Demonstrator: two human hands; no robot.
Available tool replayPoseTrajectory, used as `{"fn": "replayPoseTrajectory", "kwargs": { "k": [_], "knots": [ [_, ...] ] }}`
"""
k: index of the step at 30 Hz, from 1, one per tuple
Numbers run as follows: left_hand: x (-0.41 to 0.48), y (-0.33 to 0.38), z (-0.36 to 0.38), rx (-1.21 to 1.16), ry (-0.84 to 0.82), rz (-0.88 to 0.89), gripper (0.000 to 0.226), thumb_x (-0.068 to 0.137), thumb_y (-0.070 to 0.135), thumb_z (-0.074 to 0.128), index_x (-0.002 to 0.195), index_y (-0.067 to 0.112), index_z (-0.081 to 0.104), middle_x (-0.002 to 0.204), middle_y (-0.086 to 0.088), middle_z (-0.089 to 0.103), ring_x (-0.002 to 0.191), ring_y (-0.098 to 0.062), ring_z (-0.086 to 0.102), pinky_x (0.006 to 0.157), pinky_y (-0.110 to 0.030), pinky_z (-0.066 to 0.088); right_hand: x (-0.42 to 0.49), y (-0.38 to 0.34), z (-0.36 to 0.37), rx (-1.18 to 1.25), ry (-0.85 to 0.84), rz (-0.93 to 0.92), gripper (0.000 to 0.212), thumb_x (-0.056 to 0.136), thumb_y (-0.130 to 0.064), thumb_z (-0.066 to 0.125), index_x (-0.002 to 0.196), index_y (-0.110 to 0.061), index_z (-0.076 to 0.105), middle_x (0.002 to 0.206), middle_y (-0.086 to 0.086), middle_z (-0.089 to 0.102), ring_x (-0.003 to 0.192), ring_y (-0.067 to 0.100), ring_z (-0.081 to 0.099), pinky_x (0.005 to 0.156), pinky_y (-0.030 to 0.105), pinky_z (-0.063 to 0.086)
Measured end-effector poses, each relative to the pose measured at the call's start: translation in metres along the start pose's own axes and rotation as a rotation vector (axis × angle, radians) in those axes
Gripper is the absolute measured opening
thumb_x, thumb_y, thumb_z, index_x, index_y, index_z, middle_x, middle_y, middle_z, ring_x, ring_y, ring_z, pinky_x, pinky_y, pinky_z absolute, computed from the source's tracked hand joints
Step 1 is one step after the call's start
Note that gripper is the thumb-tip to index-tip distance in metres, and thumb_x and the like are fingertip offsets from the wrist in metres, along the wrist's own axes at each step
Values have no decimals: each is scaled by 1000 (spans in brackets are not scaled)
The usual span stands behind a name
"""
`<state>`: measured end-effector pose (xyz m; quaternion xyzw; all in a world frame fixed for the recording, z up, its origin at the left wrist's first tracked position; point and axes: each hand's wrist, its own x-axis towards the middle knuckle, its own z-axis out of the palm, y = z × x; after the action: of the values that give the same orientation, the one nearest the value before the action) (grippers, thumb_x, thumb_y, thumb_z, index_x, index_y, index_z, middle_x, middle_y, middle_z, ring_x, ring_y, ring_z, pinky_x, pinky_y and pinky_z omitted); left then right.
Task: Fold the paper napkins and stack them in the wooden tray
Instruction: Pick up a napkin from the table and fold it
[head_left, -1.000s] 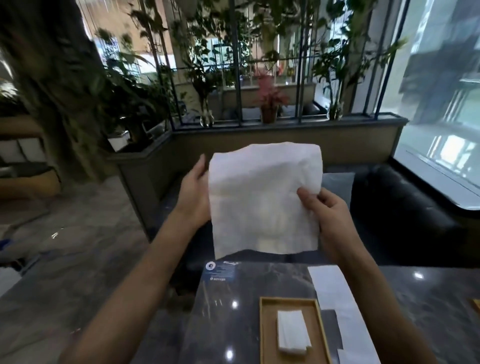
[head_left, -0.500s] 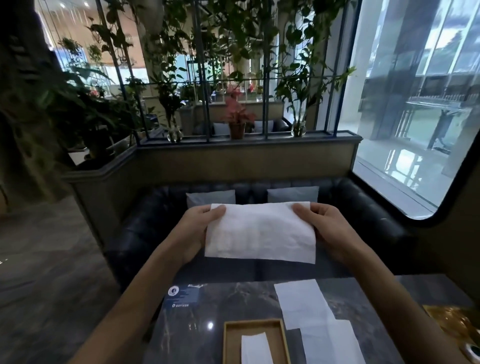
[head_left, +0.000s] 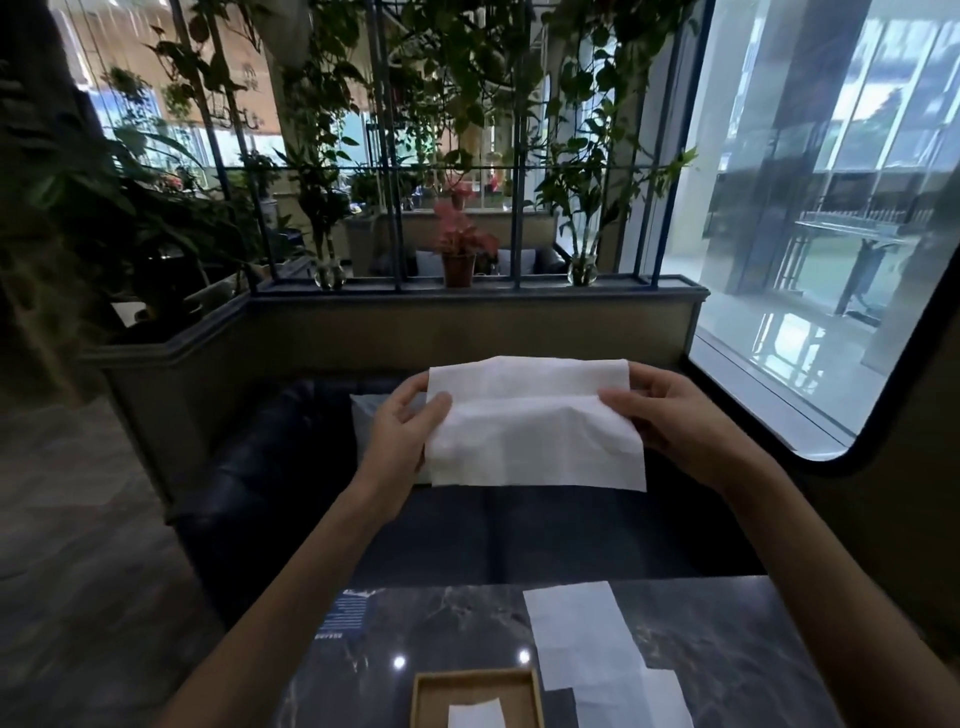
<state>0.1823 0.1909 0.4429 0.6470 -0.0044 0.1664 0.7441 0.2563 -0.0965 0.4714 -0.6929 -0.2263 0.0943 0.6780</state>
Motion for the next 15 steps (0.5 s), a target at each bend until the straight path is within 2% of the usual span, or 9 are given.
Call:
{"fn": "replayPoseTrajectory", "kwargs": {
  "k": [5, 10, 12, 15],
  "knots": [
    [11, 3, -7, -36, -9, 60, 22, 99, 22, 60, 119, 21, 67, 102, -7, 74, 85, -23, 74, 67, -36, 60, 9, 3, 3, 127, 49, -40, 22, 96, -10, 64, 111, -14, 79, 100, 12, 79, 81, 19, 75, 69, 27, 61],
    [20, 14, -18, 61, -88, 163, 22, 102, 18, 53, 110, 21, 73, 107, -3, 75, 95, -20, 70, 80, -33, 59, 22, 3, 11, 152, 114, -154, 24, 95, -7, 62, 104, -16, 81, 103, 10, 80, 90, 19, 77, 74, 27, 60],
    [25, 19, -23, 77, -91, 187, 26, 103, 13, 49, 107, 20, 74, 105, -5, 73, 95, -20, 67, 81, -34, 56, 27, 0, 15, 155, 136, -181, 28, 94, -3, 62, 98, -20, 83, 97, 7, 81, 86, 17, 77, 70, 26, 61],
    [30, 27, -30, 48, -95, 210, 33, 103, 8, 46, 104, 22, 76, 100, -1, 74, 90, -14, 67, 76, -27, 56, 34, -6, 21, 139, 131, -218, 32, 92, 2, 63, 94, -21, 84, 93, 6, 82, 83, 18, 78, 67, 24, 60]
  ]
}}
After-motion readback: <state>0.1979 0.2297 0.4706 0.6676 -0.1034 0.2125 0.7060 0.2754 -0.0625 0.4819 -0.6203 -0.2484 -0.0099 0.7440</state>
